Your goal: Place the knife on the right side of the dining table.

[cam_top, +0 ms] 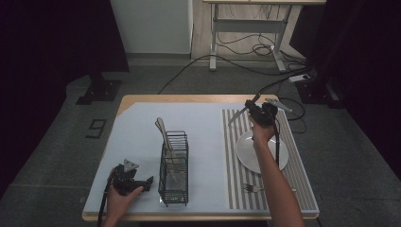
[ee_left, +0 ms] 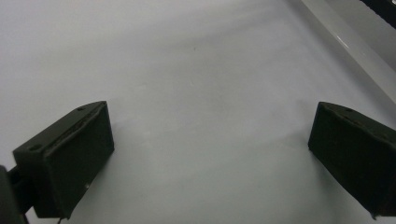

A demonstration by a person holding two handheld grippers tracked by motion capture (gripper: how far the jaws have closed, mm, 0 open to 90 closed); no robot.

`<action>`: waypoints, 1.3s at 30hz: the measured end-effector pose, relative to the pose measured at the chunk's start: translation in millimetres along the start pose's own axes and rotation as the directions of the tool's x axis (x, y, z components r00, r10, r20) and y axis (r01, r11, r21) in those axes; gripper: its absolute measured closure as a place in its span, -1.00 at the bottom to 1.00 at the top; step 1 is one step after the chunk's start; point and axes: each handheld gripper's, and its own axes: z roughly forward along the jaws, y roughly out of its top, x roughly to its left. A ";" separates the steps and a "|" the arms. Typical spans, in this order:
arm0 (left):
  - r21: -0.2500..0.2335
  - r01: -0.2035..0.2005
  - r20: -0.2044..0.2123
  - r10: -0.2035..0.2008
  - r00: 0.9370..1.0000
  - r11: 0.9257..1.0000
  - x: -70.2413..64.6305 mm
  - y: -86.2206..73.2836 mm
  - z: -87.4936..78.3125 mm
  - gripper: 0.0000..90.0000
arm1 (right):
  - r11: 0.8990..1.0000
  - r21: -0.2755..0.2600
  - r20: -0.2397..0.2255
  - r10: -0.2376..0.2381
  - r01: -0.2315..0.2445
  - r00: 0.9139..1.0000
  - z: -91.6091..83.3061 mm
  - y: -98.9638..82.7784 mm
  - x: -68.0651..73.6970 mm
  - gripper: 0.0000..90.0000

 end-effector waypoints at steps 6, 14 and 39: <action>0.000 0.000 0.000 0.000 1.000 1.000 0.0 0.0 0.0 -1.00 | 1.000 0.000 0.039 0.006 -0.006 0.999 0.3 0.2 -10.4 0.81; 0.000 -0.001 0.000 0.001 1.000 1.000 0.0 0.0 0.0 -1.00 | 1.000 0.005 0.057 0.018 -0.019 0.998 0.9 -0.7 -24.0 0.77; -0.001 -0.001 -0.001 0.001 1.000 1.000 -0.1 -0.1 0.0 -1.00 | 0.997 0.027 0.157 0.069 -0.074 0.985 -1.1 -14.0 -61.0 0.56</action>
